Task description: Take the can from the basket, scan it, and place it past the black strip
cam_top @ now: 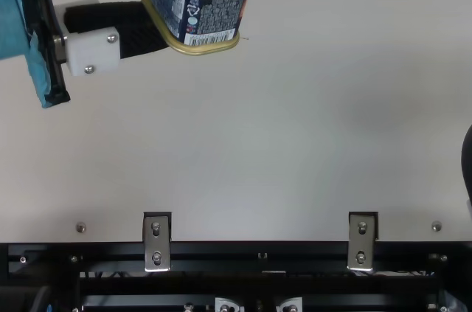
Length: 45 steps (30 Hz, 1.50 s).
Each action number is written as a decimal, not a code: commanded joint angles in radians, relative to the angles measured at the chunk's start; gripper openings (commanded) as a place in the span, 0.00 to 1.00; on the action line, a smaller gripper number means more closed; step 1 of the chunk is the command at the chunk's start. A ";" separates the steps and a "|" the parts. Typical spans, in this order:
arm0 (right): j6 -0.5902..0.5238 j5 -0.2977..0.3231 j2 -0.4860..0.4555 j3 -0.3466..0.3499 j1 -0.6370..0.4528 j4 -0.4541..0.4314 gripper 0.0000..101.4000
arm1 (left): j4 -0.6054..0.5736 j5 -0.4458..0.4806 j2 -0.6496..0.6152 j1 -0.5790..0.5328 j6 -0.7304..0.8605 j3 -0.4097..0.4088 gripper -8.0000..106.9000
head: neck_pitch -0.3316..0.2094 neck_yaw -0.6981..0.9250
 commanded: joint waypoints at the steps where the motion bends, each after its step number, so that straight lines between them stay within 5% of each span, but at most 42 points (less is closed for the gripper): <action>1: 0.000 0.000 0.000 0.000 0.000 0.000 1.00 | 0.000 0.000 0.000 0.000 0.000 0.000 0.16 | -0.029 0.024; 11: 0.000 0.000 0.000 0.000 0.000 0.000 1.00 | -0.003 0.000 0.002 0.003 0.008 0.005 0.16 | -0.029 0.024; 18: 0.000 0.000 0.000 0.000 0.000 0.000 1.00 | 0.127 -0.122 -0.020 -0.052 0.049 0.000 0.16 | -0.029 0.024; 33: 0.000 0.000 0.000 0.000 0.000 0.000 1.00 | 0.690 -0.561 -0.016 -0.340 0.018 0.021 0.16 | -0.029 0.024; 45: 0.000 0.000 0.000 0.000 0.000 0.000 1.00 | 1.099 -0.781 0.074 -0.520 -0.158 0.041 0.16 | -0.029 0.024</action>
